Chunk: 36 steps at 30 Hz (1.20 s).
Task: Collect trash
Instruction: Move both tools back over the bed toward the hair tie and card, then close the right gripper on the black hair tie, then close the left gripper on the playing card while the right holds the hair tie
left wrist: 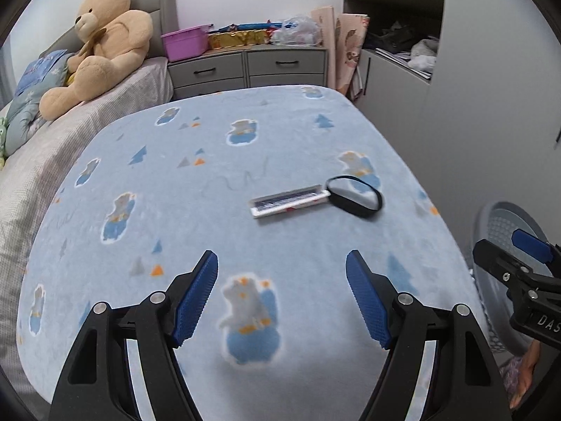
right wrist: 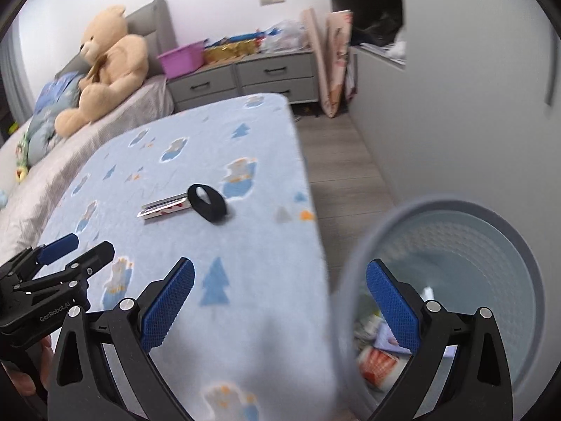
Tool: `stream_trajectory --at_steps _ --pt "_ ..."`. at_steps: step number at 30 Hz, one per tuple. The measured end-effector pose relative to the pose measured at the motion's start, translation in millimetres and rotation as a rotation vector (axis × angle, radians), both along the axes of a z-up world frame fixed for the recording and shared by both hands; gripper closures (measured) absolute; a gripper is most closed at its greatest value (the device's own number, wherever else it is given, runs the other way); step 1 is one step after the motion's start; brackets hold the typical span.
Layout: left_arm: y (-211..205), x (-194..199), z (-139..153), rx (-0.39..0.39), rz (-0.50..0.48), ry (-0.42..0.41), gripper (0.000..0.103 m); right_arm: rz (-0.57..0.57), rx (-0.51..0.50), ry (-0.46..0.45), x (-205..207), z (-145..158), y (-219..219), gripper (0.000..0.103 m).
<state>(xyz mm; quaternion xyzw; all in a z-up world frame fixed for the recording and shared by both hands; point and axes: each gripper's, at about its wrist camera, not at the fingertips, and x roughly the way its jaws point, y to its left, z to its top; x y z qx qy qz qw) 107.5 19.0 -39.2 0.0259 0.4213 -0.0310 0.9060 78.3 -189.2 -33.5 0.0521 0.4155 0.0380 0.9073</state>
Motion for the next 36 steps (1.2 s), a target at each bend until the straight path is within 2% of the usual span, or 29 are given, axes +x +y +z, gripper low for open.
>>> stream_trajectory --at_steps 7,12,16,20,22,26,28,30,36 --pt "23.3 37.1 -13.4 -0.013 0.026 0.019 0.031 0.052 -0.054 0.048 53.4 -22.2 39.8 0.007" --pt "30.1 56.0 -22.4 -0.024 0.013 0.04 0.031 0.038 -0.07 0.062 82.5 -36.5 54.9 0.009" --pt "33.4 66.2 -28.1 -0.025 0.002 0.053 0.031 0.027 -0.089 0.106 97.9 -47.7 59.9 0.024" --pt "36.0 71.5 -31.8 -0.03 -0.008 0.057 0.031 0.028 -0.106 0.136 105.5 -55.4 65.3 0.03" --pt "36.8 74.1 -33.6 -0.034 -0.012 0.063 0.031 0.034 -0.112 0.144 108.4 -57.8 68.2 0.041" --pt "37.3 75.2 -35.6 -0.037 -0.025 0.063 0.031 0.033 -0.109 0.144 110.3 -58.0 71.1 0.055" --pt "37.2 74.7 -34.7 -0.031 -0.033 0.054 0.031 0.033 -0.102 0.145 109.3 -57.2 70.3 0.077" --pt "37.0 74.4 -33.3 -0.031 -0.043 0.049 0.031 0.032 -0.092 0.148 109.3 -56.2 70.0 0.087" --pt "35.2 74.5 -30.1 -0.05 -0.094 0.049 0.031 0.019 -0.056 0.134 97.8 -48.1 63.4 0.093"
